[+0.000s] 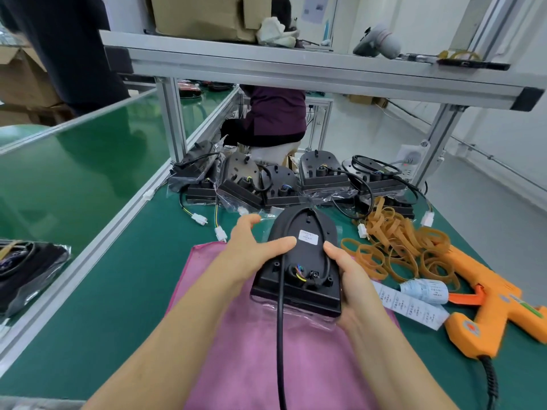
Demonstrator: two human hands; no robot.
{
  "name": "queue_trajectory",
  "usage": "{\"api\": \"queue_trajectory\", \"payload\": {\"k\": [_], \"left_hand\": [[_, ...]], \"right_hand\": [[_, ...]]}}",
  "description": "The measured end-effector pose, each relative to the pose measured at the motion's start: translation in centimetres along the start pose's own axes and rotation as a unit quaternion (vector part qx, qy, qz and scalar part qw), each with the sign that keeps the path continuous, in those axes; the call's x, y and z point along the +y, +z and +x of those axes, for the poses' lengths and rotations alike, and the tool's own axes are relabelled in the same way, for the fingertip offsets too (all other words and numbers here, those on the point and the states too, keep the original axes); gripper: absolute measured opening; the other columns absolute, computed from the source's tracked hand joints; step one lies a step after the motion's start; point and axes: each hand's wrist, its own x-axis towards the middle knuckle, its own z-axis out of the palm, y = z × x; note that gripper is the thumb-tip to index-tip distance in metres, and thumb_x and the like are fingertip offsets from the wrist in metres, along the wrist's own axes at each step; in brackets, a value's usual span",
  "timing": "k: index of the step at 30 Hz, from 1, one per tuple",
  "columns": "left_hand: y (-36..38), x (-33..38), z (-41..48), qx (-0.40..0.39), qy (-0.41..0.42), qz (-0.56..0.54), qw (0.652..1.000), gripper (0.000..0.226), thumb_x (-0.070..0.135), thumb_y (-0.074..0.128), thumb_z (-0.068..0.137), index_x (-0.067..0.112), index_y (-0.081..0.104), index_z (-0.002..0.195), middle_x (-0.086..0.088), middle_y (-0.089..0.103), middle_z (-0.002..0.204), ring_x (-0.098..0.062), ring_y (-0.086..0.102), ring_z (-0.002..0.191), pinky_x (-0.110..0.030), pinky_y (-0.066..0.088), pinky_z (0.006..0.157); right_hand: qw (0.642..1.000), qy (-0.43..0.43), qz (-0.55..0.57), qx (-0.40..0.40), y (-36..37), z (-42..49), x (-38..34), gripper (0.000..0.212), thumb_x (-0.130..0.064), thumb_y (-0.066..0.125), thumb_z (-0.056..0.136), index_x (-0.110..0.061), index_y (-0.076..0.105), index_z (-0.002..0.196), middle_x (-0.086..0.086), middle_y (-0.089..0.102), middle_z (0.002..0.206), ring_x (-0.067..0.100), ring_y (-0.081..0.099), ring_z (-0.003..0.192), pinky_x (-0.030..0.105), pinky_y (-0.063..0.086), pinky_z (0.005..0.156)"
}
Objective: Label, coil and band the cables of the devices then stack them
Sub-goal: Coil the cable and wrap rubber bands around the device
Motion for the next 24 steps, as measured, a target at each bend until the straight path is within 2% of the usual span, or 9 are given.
{"api": "queue_trajectory", "payload": {"k": [2,5,7,12,15,17,19,21,24], "left_hand": [[0.4,-0.9,-0.5,-0.038,-0.088,-0.135,0.986,0.123,0.044,0.091,0.049,0.018,0.026,0.151,-0.002,0.045,0.143,-0.026,0.055,0.122,-0.047,0.045,0.104],[0.6,-1.4,-0.8,-0.139,-0.143,-0.206,0.958,0.066,0.044,0.078,0.057,0.005,0.073,0.11,-0.015,0.072,0.111,-0.027,0.072,0.095,-0.041,0.06,0.079],[0.7,-1.8,-0.7,-0.151,-0.141,-0.224,0.953,0.04,0.04,0.077,0.06,0.011,0.08,0.088,-0.013,0.075,0.102,-0.024,0.074,0.088,-0.032,0.061,0.068],[0.8,-2.5,0.0,-0.12,-0.132,-0.251,0.951,0.045,0.038,0.079,0.055,0.006,0.079,0.086,-0.015,0.075,0.097,-0.024,0.074,0.081,-0.032,0.06,0.064],[0.7,-2.7,0.3,-0.101,-0.135,-0.266,0.949,0.054,0.037,0.079,0.055,0.004,0.074,0.097,-0.016,0.075,0.099,-0.025,0.074,0.082,-0.033,0.061,0.066],[0.6,-2.7,0.4,-0.103,-0.136,-0.284,0.943,0.055,0.036,0.077,0.058,0.003,0.073,0.102,-0.017,0.074,0.101,-0.026,0.073,0.082,-0.033,0.061,0.068],[0.5,-2.7,0.4,-0.11,-0.135,-0.296,0.939,0.054,0.037,0.076,0.061,0.002,0.071,0.102,-0.017,0.073,0.096,-0.026,0.071,0.076,-0.03,0.059,0.062],[0.3,-2.6,0.4,-0.117,-0.147,-0.301,0.935,0.052,0.038,0.075,0.063,0.001,0.068,0.1,-0.016,0.071,0.088,-0.026,0.069,0.069,-0.027,0.054,0.053],[0.1,-2.6,0.6,-0.123,-0.167,-0.301,0.931,0.062,0.04,0.074,0.067,-0.001,0.066,0.114,-0.021,0.069,0.102,-0.031,0.067,0.083,-0.034,0.056,0.065]], "right_hand": [[1.0,-0.005,-0.006,-0.006,0.1,0.0,-0.2,0.035,-0.029,0.055,0.09,-0.009,0.079,0.075,0.019,0.074,0.094,0.036,0.072,0.077,0.046,0.058,0.059],[1.0,-0.004,-0.024,-0.007,0.1,-0.2,-0.1,0.032,-0.03,0.057,0.089,-0.008,0.079,0.081,0.02,0.072,0.1,0.037,0.072,0.083,0.046,0.059,0.062],[0.999,-0.011,-0.051,-0.002,0.1,-0.5,-0.3,0.031,-0.031,0.057,0.089,-0.01,0.079,0.083,0.019,0.073,0.1,0.034,0.072,0.086,0.042,0.059,0.063],[0.96,-0.11,-0.252,0.048,0.0,-1.3,-1.3,0.031,-0.042,0.055,0.092,-0.019,0.071,0.106,0.001,0.072,0.112,0.01,0.07,0.095,0.033,0.053,0.083],[0.816,-0.346,-0.454,0.09,-0.5,-2.0,-1.2,0.027,-0.033,0.063,0.088,-0.035,0.057,0.114,-0.012,0.049,0.133,0.0,0.045,0.122,0.027,0.034,0.105],[0.666,-0.479,-0.572,-0.01,-0.5,-2.5,-0.7,0.031,-0.021,0.06,0.08,-0.033,0.062,0.109,-0.007,0.045,0.135,0.008,0.031,0.134,0.022,0.02,0.112],[0.542,-0.52,-0.652,-0.106,-0.3,-2.9,0.1,0.037,-0.01,0.053,0.074,-0.026,0.071,0.102,-0.003,0.052,0.132,0.018,0.032,0.135,0.025,0.02,0.113],[0.46,-0.527,-0.7,-0.142,-0.2,-3.0,0.8,0.04,-0.01,0.052,0.071,-0.027,0.073,0.1,-0.003,0.056,0.13,0.023,0.033,0.135,0.036,0.028,0.111],[0.395,-0.547,-0.725,-0.139,-0.2,-3.0,1.2,0.025,-0.022,0.064,0.078,-0.032,0.073,0.099,-0.003,0.058,0.13,0.025,0.036,0.134,0.043,0.036,0.105]]}}
